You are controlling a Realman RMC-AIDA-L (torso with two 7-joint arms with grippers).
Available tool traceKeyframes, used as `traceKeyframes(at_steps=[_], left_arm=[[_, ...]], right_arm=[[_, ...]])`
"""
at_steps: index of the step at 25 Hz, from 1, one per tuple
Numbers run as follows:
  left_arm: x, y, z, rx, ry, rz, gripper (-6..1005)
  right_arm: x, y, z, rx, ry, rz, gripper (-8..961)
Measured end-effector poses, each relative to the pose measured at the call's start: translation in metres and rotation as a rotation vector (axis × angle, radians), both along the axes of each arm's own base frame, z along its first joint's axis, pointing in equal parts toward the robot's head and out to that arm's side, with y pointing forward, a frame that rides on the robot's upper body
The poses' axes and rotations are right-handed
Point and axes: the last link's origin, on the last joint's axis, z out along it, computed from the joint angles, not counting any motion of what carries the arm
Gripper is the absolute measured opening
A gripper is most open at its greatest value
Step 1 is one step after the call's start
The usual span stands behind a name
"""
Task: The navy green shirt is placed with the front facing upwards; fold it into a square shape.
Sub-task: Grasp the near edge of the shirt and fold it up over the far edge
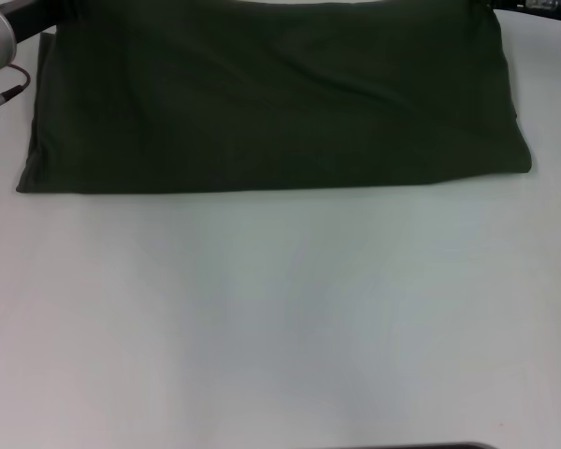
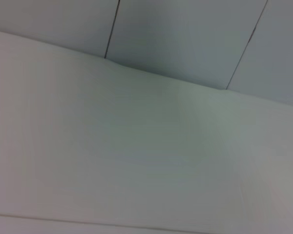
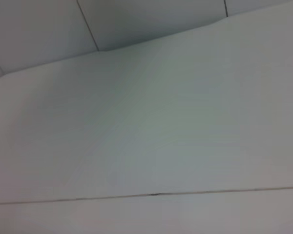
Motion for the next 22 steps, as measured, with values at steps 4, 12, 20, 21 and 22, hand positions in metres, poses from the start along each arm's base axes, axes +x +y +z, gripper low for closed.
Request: traceKeyframes(at_steps=[4,12,20,21,22], left_arm=[[0.002,0.001,0.001,0.002,0.001,-0.005,43],[0.010,0.006,0.007,0.014,-0.001,-0.028,44],[0.013,0.010,0.008,0.020,0.009,-0.030,48],[0.013,0.010,0.008,0.021,0.010,-0.031,49],[0.013,0.010,0.008,0.021,0.011,-0.031,50]], right_arm=[[-0.001,0.001,0.001,0.001,-0.002,0.003,40],[-0.004,0.004,0.004,0.003,-0.002,0.012,69],[-0.006,0.007,0.008,0.008,-0.006,0.014,99],[-0.006,0.007,0.008,0.008,-0.008,0.015,102],[-0.006,0.008,0.008,0.008,-0.009,0.016,106]])
